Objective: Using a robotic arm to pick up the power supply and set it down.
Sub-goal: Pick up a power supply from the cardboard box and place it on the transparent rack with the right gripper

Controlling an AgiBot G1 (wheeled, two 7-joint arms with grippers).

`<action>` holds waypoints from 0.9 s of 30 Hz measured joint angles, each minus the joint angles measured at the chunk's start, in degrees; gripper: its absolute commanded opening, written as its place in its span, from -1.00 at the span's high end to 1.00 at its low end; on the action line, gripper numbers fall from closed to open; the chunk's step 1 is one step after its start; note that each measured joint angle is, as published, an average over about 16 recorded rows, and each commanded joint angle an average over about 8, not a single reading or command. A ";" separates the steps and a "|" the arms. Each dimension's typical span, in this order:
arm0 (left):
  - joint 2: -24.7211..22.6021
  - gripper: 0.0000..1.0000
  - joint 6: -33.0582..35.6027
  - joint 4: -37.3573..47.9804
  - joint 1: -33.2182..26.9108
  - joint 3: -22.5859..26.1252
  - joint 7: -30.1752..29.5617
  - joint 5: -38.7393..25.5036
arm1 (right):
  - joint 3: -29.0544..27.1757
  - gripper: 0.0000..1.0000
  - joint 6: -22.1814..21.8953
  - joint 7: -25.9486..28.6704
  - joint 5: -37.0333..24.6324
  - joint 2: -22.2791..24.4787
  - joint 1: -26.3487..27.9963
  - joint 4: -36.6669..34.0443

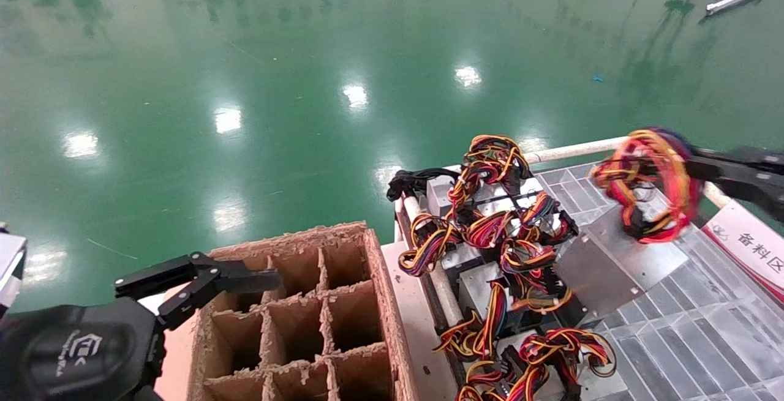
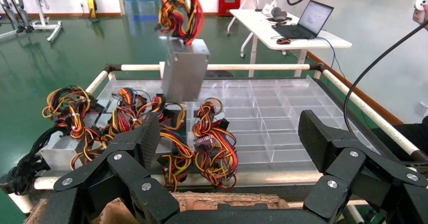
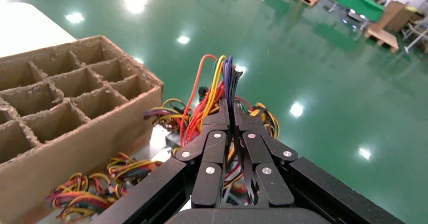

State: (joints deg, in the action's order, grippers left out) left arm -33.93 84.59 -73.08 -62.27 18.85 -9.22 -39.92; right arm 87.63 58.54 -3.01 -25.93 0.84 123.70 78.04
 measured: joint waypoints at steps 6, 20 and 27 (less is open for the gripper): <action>0.00 -1.00 0.00 0.00 0.00 0.01 0.00 0.01 | -0.86 1.00 2.48 2.87 -2.65 4.14 0.52 0.00; 0.01 -1.00 -0.01 0.00 -0.01 0.03 0.01 0.02 | 2.96 1.00 3.17 6.13 -4.50 9.64 -2.37 -0.01; 0.02 -1.00 -0.02 0.00 -0.01 0.04 0.02 0.03 | 8.75 1.00 -1.13 4.99 -2.10 9.03 -4.84 -0.09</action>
State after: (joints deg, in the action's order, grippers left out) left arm -33.92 84.58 -73.08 -62.28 18.89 -9.20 -39.90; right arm 96.38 57.42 1.98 -28.03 9.87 118.86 77.96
